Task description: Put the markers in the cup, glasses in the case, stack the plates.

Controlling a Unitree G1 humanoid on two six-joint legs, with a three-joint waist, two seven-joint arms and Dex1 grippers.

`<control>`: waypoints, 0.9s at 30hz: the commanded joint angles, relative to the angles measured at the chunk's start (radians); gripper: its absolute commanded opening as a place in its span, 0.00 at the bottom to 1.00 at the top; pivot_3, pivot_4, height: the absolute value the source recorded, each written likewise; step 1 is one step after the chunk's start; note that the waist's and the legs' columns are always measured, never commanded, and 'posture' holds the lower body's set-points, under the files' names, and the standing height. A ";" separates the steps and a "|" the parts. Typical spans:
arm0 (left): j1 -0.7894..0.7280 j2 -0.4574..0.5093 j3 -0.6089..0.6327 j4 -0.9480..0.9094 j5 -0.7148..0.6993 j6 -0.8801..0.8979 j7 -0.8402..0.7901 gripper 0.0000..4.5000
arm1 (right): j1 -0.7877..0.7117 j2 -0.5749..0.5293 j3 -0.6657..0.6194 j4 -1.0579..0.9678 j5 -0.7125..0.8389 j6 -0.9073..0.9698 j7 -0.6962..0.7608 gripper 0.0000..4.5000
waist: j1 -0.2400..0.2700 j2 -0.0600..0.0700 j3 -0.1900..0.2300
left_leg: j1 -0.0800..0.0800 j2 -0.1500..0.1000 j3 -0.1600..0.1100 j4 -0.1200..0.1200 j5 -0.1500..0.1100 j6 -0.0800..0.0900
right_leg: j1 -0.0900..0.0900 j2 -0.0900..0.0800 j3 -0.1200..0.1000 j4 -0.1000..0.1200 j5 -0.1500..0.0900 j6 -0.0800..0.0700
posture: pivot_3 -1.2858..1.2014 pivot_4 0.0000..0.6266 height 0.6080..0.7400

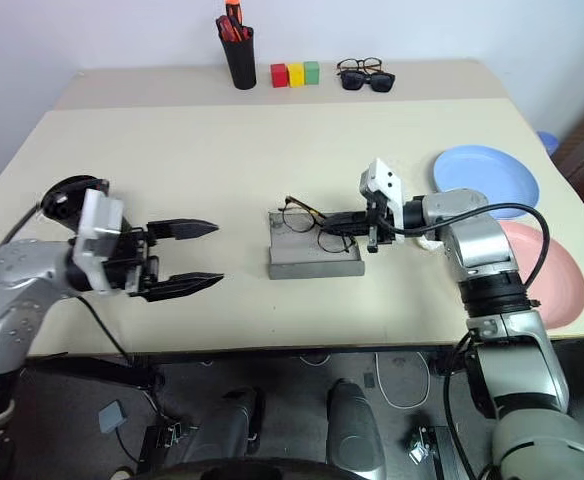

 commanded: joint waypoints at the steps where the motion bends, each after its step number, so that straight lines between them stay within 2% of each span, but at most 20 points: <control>1: 0.006 0.030 0.051 -0.045 -0.063 0.004 -0.037 0.86 | -0.015 -0.015 0.003 0.023 -0.009 -0.036 0.008 0.01 | 0.000 0.000 0.000 | 0.000 0.000 0.000 0.000 0.000 0.000 | 0.000 0.000 0.000 0.000 0.000 0.000 | 0.52 0.24 1.00; 18: 0.031 0.047 0.043 -0.011 -0.011 -0.077 -0.079 0.86 | -0.026 -0.049 0.086 0.053 -0.045 -0.019 0.132 0.01 | 0.000 0.000 0.000 | 0.000 0.000 0.000 0.000 0.000 0.000 | 0.000 0.000 0.000 0.000 0.000 0.000 | 0.52 0.24 1.00; 21: 0.029 0.056 0.040 0.003 -0.009 -0.080 -0.098 0.86 | -0.029 -0.053 0.088 0.048 -0.043 -0.001 0.141 0.22 | 0.000 0.000 0.000 | 0.000 0.000 0.000 0.000 0.000 0.000 | 0.000 0.000 0.000 0.000 0.000 0.000 | 0.52 0.24 1.00; 27: 0.015 0.055 0.021 0.041 0.014 -0.099 -0.127 0.86 | -0.013 -0.056 0.058 0.010 -0.033 -0.003 0.099 0.89 | 0.000 0.000 0.000 | 0.000 0.000 0.000 0.000 0.000 0.000 | 0.000 0.000 0.000 0.000 0.000 0.000 | 0.52 0.24 1.00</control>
